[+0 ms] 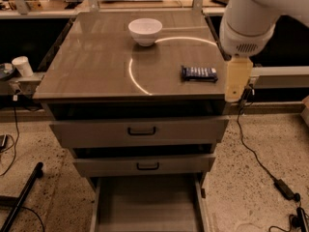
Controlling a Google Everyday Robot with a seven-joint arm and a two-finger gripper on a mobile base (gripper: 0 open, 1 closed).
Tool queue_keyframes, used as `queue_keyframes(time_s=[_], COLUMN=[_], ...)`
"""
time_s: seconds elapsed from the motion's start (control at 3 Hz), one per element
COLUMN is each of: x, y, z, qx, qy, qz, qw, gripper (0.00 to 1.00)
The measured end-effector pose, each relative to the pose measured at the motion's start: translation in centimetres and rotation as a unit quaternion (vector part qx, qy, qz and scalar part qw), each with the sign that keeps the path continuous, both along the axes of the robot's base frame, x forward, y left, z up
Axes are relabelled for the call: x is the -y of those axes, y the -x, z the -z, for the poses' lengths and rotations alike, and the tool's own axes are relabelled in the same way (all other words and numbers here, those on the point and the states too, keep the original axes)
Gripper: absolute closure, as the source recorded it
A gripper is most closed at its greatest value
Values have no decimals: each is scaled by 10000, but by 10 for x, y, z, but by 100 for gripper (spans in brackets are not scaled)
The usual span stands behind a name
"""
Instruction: Place rxbar blueberry into bottom drawer
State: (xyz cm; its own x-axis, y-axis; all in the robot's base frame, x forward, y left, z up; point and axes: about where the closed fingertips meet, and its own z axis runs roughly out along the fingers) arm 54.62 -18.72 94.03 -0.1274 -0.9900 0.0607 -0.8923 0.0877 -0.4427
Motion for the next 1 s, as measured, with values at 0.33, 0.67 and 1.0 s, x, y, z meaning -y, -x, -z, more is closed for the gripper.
queue_keyframes(time_s=[0.33,0.67,1.0], x=[-3,-8,-7], y=[-28,-54,-54], z=[4,13,13], qx=[-45,-127,-125], qy=[-168,-353,-350], qz=[-86,-160,-155], qw=[9998,9992,9992], gripper=[0,0,0])
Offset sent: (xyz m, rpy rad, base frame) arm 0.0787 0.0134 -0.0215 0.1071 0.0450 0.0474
